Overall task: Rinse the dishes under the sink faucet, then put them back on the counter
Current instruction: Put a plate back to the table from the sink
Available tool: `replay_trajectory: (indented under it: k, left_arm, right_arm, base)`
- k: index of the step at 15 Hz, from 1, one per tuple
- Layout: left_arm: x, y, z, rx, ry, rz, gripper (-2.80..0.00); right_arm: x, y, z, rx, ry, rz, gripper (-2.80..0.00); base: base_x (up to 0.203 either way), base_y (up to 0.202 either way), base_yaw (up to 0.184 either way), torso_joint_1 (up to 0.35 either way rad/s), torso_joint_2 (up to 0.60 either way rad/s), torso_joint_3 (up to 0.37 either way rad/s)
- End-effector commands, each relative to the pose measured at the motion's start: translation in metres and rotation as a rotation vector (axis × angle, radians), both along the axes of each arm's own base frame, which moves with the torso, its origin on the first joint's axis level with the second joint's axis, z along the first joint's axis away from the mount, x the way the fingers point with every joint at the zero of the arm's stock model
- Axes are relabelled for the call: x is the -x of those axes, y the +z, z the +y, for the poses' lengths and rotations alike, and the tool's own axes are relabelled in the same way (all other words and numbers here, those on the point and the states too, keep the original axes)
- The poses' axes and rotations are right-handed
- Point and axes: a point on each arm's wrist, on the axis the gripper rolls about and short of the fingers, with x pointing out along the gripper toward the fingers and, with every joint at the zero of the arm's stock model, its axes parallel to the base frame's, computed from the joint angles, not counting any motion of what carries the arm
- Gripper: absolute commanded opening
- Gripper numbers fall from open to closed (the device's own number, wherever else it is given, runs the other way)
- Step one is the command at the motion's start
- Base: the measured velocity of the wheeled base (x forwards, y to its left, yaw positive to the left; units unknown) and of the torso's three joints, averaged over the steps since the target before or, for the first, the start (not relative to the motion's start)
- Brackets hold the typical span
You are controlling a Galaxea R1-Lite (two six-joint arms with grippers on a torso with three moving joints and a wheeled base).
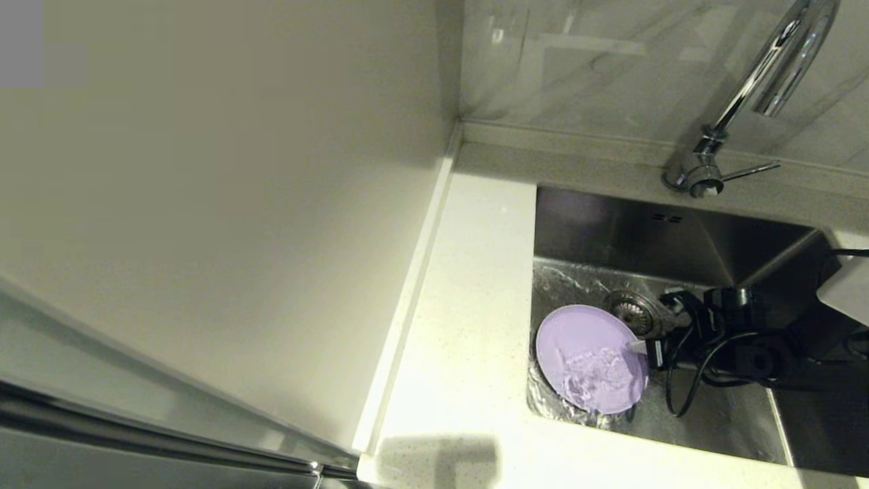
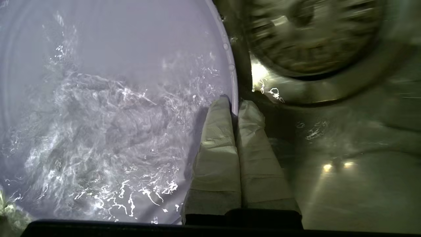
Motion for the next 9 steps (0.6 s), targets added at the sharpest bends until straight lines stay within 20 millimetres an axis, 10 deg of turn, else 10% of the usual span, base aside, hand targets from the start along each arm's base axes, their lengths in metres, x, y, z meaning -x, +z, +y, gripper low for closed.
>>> replay_trajectory:
  k: [1, 9]
  left_arm:
    - [0.000, -0.001, 0.000, 0.001, 0.000, 0.002, -2.80]
    - [0.000, -0.001, 0.000, 0.001, 0.000, 0.002, -2.80]
  right_arm:
    - [-0.003, 0.014, -0.013, 0.036, -0.062, -0.046, -2.80]
    - [0.000, 0.050, -0.036, 0.161, -0.252, -0.133, -2.80]
  base:
    - [0.000, 0.000, 0.000, 0.000, 0.00, 0.000]
    - [0.000, 0.000, 0.000, 0.000, 0.00, 0.000]
